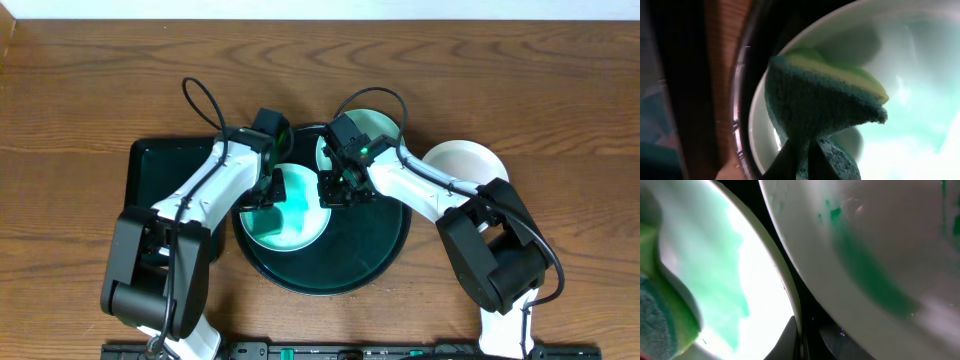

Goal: Clean dirty plates on tray and stack at the side

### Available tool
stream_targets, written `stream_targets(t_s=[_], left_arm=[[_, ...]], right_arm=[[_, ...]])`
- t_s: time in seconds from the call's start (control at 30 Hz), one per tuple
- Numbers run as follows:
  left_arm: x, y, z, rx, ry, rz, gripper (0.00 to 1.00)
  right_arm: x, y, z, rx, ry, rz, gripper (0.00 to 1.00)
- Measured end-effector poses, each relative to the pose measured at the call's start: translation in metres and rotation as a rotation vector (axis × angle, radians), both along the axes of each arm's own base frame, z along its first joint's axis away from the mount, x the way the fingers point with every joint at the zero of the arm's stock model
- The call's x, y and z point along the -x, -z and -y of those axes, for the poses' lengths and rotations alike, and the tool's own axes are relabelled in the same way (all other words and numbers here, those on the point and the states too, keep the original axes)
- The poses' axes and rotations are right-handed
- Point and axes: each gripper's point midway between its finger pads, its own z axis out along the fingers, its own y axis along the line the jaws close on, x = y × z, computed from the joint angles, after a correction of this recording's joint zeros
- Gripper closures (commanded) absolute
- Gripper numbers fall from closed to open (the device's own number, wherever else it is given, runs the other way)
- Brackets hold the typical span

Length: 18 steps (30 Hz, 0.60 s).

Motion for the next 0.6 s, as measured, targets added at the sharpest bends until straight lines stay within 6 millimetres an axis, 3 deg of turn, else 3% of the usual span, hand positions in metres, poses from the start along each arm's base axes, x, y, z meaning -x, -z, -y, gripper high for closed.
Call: stream_targets(t_s=[0.13,0.33,0.47,0.6], left_arm=[[-0.004,-0.022,-0.005,-0.024,-0.01,0.032,0.93],[-0.013,-0.08,-0.013,-0.001,-0.036,0.18,0.93],[-0.01,-0.107,-0.034,0.011,-0.098,0.249,0.93],[-0.01,-0.115,-0.064,-0.003,-0.183,0.268,0.93]], right_arm=[[0.0,0.0,0.0,0.0,0.0,0.0,0.99],[0.0,0.0,0.0,0.0,0.0,0.0,0.99],[0.0,-0.001,0.0,-0.002,-0.01,0.002,0.99],[-0.001,-0.003,-0.002,-0.003,-0.045,0.017,0.99]])
